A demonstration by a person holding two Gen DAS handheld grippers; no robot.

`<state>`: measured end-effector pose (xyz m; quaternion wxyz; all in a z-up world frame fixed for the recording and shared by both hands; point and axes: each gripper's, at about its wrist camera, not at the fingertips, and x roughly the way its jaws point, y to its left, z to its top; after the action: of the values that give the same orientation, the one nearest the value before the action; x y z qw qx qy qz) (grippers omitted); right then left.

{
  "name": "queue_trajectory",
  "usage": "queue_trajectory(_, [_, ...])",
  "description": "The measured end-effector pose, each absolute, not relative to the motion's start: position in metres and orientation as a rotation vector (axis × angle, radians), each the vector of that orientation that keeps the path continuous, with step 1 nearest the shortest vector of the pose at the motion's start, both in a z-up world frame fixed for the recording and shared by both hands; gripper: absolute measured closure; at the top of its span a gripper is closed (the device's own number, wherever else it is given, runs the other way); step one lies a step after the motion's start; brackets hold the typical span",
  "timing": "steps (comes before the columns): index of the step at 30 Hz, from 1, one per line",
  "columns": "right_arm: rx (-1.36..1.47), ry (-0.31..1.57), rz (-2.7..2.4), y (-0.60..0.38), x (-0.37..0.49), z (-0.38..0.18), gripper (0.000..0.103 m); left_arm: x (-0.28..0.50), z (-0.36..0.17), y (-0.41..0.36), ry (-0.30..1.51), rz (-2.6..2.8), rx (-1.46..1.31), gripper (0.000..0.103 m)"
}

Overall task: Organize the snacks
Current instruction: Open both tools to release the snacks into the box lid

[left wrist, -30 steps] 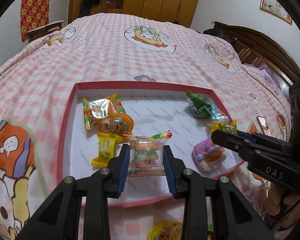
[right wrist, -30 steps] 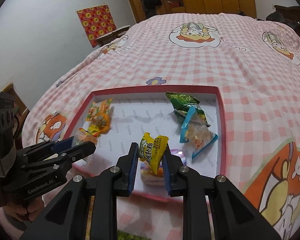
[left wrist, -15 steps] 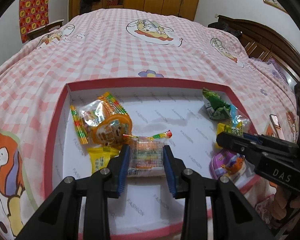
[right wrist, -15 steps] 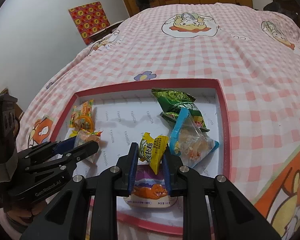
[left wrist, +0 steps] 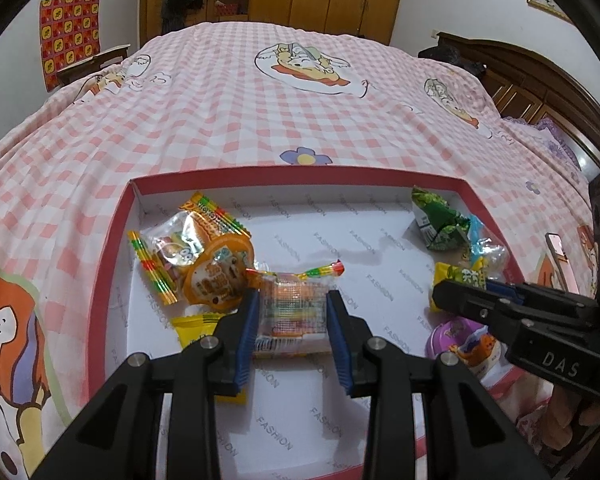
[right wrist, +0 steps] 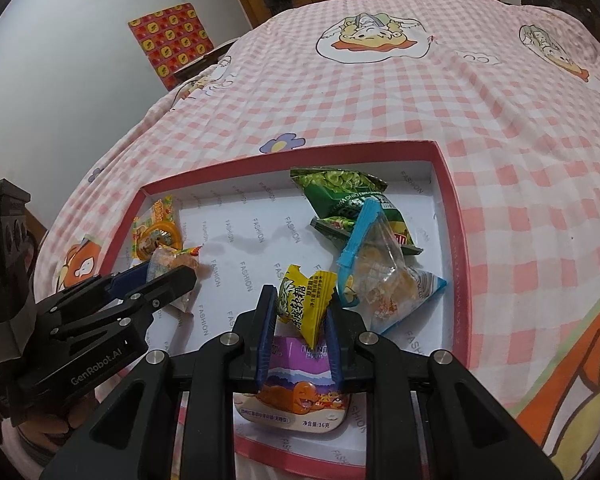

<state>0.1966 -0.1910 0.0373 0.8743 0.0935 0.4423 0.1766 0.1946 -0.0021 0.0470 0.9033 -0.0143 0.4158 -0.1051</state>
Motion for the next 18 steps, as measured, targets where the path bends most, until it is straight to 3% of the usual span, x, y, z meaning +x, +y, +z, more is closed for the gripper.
queue_trajectory(5, [0.193,0.923,0.370,-0.191,0.197,0.037,0.079,0.192,0.048,-0.002,0.861,-0.216,-0.034,0.067])
queue_trajectory(10, [0.189,0.899,0.380,-0.190,0.195,0.041,0.067,0.186,0.053,-0.004,0.852,-0.219,-0.018,0.067])
queue_trajectory(15, [0.178,0.877,0.384,-0.188,0.191,0.048,0.061,0.174,0.063,-0.005,0.820,-0.229,-0.009,0.058])
queue_trajectory(18, [0.175,0.868,0.388,-0.188,0.188,0.052,0.058,0.168,0.067,-0.004,0.818,-0.231,-0.008,0.058])
